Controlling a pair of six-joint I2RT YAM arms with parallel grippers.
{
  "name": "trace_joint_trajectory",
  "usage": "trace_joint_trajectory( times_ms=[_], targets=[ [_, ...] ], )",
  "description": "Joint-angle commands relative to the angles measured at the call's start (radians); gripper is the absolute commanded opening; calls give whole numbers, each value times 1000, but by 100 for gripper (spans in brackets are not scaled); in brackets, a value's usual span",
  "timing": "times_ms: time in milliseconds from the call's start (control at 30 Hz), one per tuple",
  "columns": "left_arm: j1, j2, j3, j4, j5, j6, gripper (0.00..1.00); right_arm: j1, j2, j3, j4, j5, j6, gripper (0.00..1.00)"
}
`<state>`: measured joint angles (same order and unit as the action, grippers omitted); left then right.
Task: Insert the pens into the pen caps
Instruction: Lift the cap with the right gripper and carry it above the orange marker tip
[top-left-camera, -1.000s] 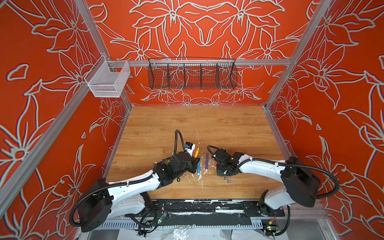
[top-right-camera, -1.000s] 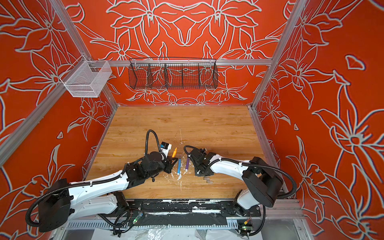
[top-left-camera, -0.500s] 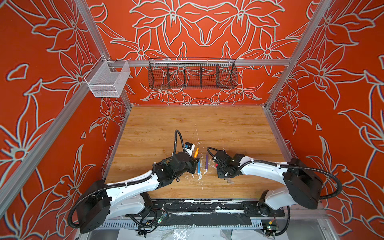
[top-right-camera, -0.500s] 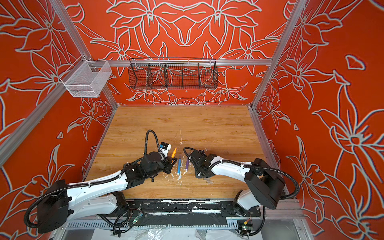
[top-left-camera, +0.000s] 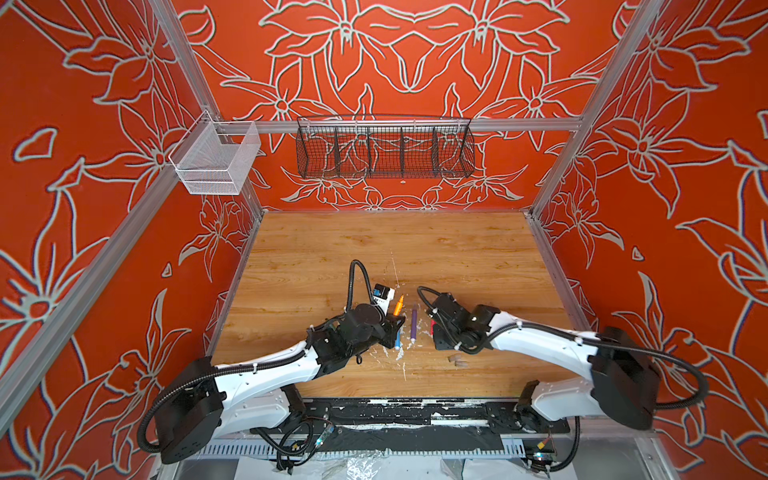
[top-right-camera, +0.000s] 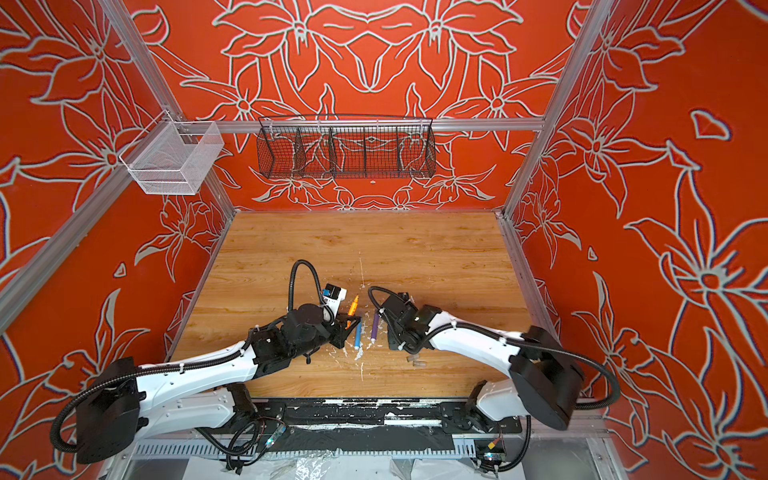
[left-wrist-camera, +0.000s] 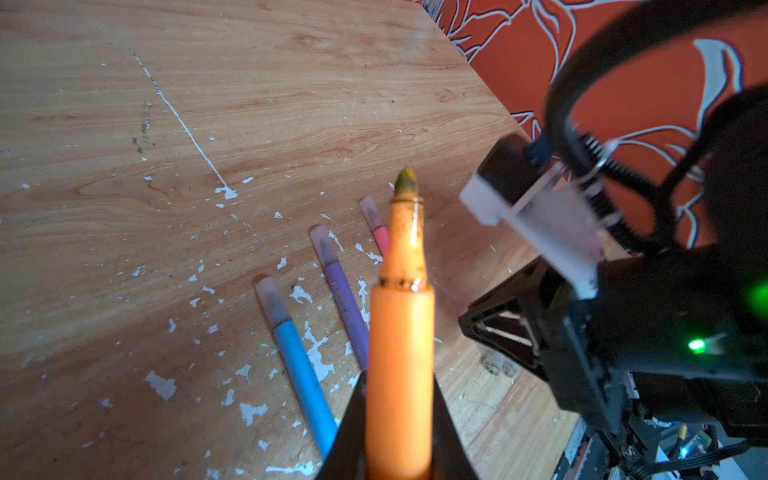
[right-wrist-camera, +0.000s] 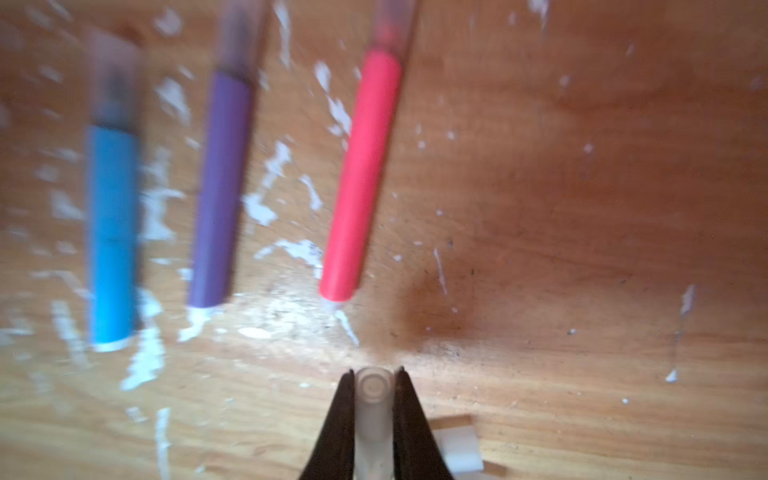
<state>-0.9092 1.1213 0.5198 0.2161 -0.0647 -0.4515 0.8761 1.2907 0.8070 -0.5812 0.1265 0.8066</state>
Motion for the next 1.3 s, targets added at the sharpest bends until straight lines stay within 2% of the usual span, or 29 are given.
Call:
trace_joint_trajectory(
  times_ms=[0, 200, 333, 667, 1267],
  targets=[
    [-40, 12, -14, 91, -5, -9, 0, -5, -152, 58, 59, 46, 45, 0],
    [-109, 30, -9, 139, -35, -38, 0, -3, -363, -6, 321, 15, 97, 0],
    [-136, 33, -6, 160, -45, -47, 0, -2, -413, -50, 443, 21, 131, 0],
    [-158, 45, 23, 157, -49, -40, 0, -2, -363, -79, 580, -27, 152, 0],
    [-160, 17, 39, 134, -71, -24, 0, 6, -321, -130, 619, -49, 173, 0]
  ],
)
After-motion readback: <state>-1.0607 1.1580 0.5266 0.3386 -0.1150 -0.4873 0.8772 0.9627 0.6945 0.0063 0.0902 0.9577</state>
